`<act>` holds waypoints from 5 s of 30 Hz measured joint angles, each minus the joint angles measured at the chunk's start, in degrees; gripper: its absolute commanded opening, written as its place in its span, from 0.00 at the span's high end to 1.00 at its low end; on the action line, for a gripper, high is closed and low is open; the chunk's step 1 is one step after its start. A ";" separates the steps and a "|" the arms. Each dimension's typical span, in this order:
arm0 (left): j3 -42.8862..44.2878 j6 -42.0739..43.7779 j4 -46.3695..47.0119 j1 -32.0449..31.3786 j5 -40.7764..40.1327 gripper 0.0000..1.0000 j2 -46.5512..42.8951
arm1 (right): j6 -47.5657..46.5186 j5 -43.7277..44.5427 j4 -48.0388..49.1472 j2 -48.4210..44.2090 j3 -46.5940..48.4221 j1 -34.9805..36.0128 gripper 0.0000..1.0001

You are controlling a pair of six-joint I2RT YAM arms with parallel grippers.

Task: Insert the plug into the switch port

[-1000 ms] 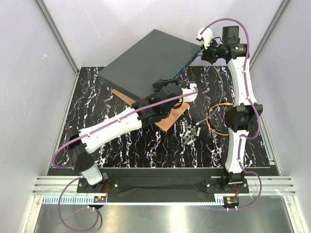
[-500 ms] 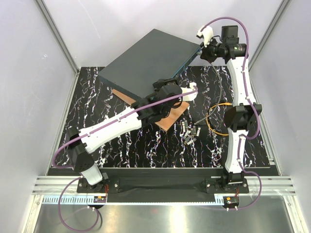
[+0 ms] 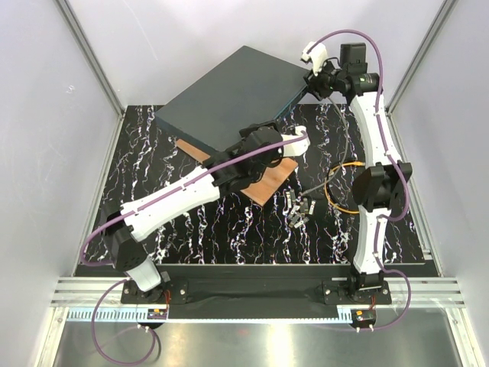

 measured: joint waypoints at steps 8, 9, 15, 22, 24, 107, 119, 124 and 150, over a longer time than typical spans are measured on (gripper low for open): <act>0.11 -0.81 -2.21 1.18 3.17 0.82 -1.38 | -2.34 4.42 8.22 -6.16 -10.36 -0.20 0.13; 0.11 -0.83 -2.47 1.36 3.61 0.80 -1.55 | -2.32 4.46 8.76 -6.80 -11.34 -0.31 0.10; 0.11 -1.03 -2.78 1.79 5.11 0.67 -1.86 | -0.15 -5.27 2.38 -14.67 -19.26 1.88 0.07; 1.68 -1.79 -5.35 2.36 7.50 0.40 -1.92 | 0.44 -11.28 -4.59 -23.56 -28.04 -0.63 0.07; 2.01 -1.97 -6.10 2.49 8.22 0.34 -2.01 | 0.63 -11.96 -6.34 -26.34 -31.65 -3.72 0.07; -1.79 -24.35 -15.39 4.81 35.47 0.01 -21.70 | 6.21 12.68 25.35 -54.29 -74.58 -26.71 1.00; -1.79 -24.98 -11.26 4.81 35.41 0.01 -22.12 | 0.68 6.58 36.85 -55.28 -73.50 -26.71 1.00; -2.03 -25.27 -9.99 4.81 35.63 0.01 -22.47 | 0.63 2.75 36.72 -56.22 -69.64 -26.71 1.00; -4.20 -25.55 -7.78 4.81 36.24 0.01 -24.59 | 1.55 1.01 30.29 -51.49 -58.53 -28.72 1.00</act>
